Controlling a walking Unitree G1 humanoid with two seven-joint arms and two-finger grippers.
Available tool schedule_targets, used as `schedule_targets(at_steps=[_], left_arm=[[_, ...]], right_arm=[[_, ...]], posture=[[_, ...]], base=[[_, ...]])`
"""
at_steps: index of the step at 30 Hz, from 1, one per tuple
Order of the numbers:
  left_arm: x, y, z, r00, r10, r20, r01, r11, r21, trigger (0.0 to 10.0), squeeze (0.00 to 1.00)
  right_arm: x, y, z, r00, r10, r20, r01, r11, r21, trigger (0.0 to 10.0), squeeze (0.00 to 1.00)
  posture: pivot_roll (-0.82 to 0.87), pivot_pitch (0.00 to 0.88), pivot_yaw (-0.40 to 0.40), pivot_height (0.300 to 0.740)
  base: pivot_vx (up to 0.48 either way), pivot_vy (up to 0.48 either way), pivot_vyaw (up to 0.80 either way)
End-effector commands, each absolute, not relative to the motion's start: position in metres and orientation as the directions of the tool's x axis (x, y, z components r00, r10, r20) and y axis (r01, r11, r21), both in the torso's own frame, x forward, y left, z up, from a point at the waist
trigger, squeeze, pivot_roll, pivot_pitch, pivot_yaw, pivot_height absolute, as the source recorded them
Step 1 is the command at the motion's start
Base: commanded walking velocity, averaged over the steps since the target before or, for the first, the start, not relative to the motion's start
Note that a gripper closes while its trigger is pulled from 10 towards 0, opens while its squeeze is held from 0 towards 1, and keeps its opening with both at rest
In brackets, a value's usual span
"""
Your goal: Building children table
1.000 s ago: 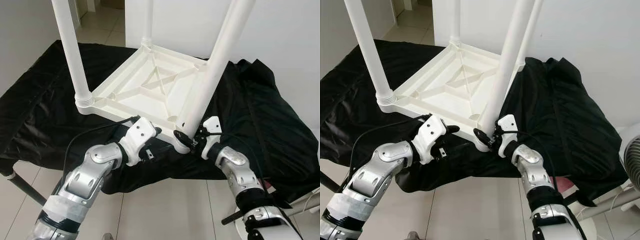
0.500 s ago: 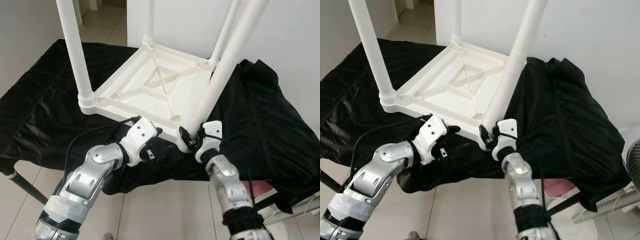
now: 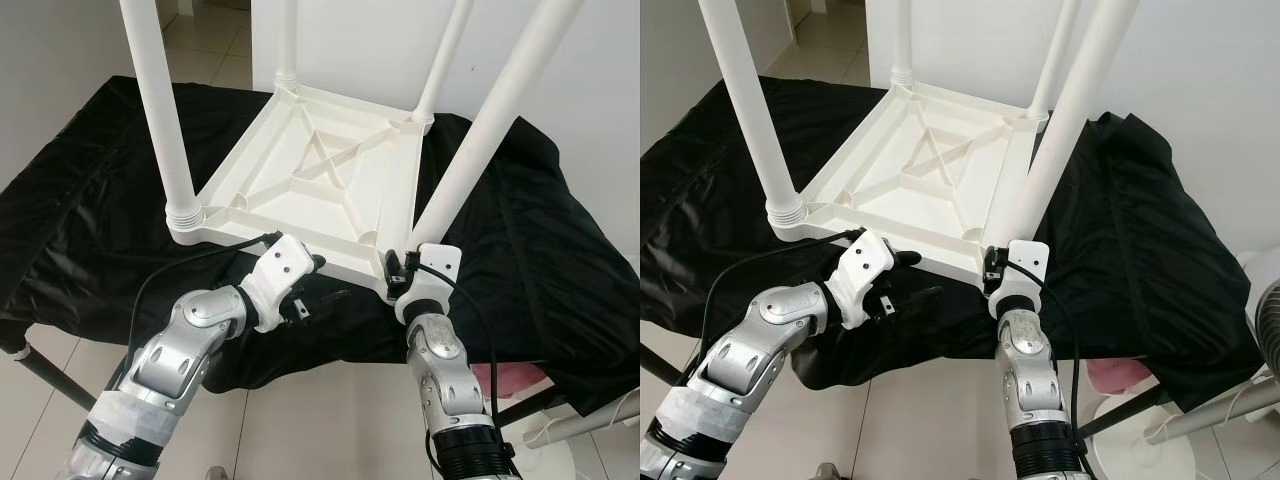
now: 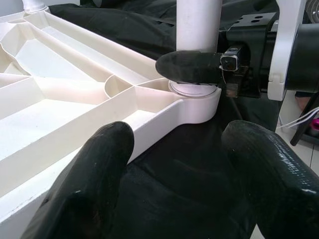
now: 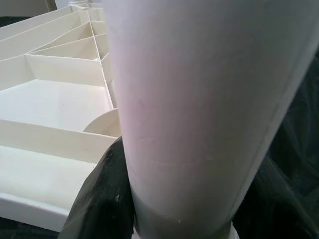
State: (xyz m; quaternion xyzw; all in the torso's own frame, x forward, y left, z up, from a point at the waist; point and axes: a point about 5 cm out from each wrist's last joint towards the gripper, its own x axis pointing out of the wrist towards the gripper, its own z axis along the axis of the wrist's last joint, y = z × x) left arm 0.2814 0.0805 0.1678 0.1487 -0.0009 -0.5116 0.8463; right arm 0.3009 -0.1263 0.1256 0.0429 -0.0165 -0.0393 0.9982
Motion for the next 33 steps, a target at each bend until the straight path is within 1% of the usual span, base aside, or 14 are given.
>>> schedule_targets(at_steps=[1,6,7,9,10,16,22,26,28,29,31,32,33], left_arm=[[0.280,0.077,0.167,0.449,-0.878,-0.166,0.881,0.404,0.247,10.0,0.00],[0.280,0.078,0.167,0.453,-0.876,-0.165,0.878,0.407,0.250,10.0,0.00],[0.280,0.078,0.167,0.454,-0.876,-0.165,0.878,0.408,0.249,10.0,0.00],[0.280,0.078,0.167,0.454,-0.876,-0.164,0.878,0.408,0.249,10.0,0.00],[0.280,0.078,0.167,0.455,-0.875,-0.164,0.878,0.410,0.248,10.0,0.00],[0.281,0.079,0.168,0.459,-0.873,-0.162,0.875,0.414,0.249,10.0,0.00],[0.281,0.080,0.168,0.462,-0.872,-0.162,0.874,0.416,0.250,10.0,0.00],[0.282,0.080,0.168,0.461,-0.872,-0.165,0.874,0.414,0.253,10.0,0.00],[0.282,0.080,0.168,0.461,-0.872,-0.165,0.874,0.414,0.253,10.0,0.00],[0.281,0.080,0.169,0.459,-0.873,-0.164,0.875,0.413,0.254,10.0,0.00],[0.281,0.080,0.169,0.459,-0.873,-0.164,0.875,0.413,0.254,10.0,0.00],[0.281,0.079,0.169,0.458,-0.874,-0.162,0.875,0.412,0.254,10.0,0.00],[0.281,0.079,0.169,0.458,-0.874,-0.162,0.875,0.412,0.254,10.0,0.00]], right_arm=[[0.291,-0.129,0.110,0.992,-0.120,-0.039,0.123,0.989,0.085,10.0,0.00],[0.290,-0.124,0.111,0.994,-0.106,-0.030,0.108,0.991,0.078,10.0,0.00],[0.291,-0.124,0.112,0.995,-0.101,-0.026,0.102,0.992,0.076,10.0,0.19],[0.290,-0.125,0.112,0.995,-0.097,-0.023,0.099,0.992,0.076,10.0,0.19],[0.290,-0.125,0.113,0.996,-0.084,-0.012,0.085,0.993,0.078,10.0,1.00],[0.287,-0.130,0.120,0.999,-0.016,0.037,0.013,0.997,0.073,10.0,1.00],[0.286,-0.136,0.122,0.998,0.024,0.055,-0.027,0.998,0.054,10.0,1.00],[0.285,-0.147,0.127,0.987,0.129,0.097,-0.133,0.990,0.039,10.0,1.00],[0.285,-0.147,0.128,0.985,0.140,0.101,-0.144,0.989,0.033,10.0,1.00],[0.285,-0.148,0.129,0.979,0.172,0.106,-0.176,0.984,0.036,10.0,0.20],[0.285,-0.148,0.129,0.979,0.172,0.106,-0.176,0.984,0.036,10.0,0.20],[0.285,-0.149,0.129,0.975,0.194,0.109,-0.199,0.979,0.040,10.0,0.00],[0.285,-0.149,0.129,0.975,0.194,0.109,-0.199,0.979,0.040,10.0,0.00]], posture=[[0.01,0.064,-0.084,0.740],[0.02,0.063,-0.085,0.740],[0.02,0.063,-0.089,0.740],[0.02,0.064,-0.090,0.740],[0.02,0.064,-0.090,0.740],[0.02,0.062,-0.090,0.740],[0.02,0.064,-0.085,0.740],[0.02,0.064,-0.080,0.740],[0.02,0.064,-0.080,0.740],[0.01,0.070,-0.078,0.740],[0.01,0.070,-0.078,0.740],[0.01,0.070,-0.078,0.740],[0.01,0.070,-0.078,0.740]], base=[[0.000,0.000,0.00],[0.000,0.000,0.00],[0.000,0.000,0.00],[0.000,0.000,0.00],[0.000,0.000,0.00],[0.000,0.000,0.00],[0.000,0.000,0.00],[0.000,0.000,0.00],[0.000,0.000,0.00],[0.000,0.000,0.00],[0.000,0.000,0.00],[0.000,0.000,0.00],[0.000,0.000,0.00]])
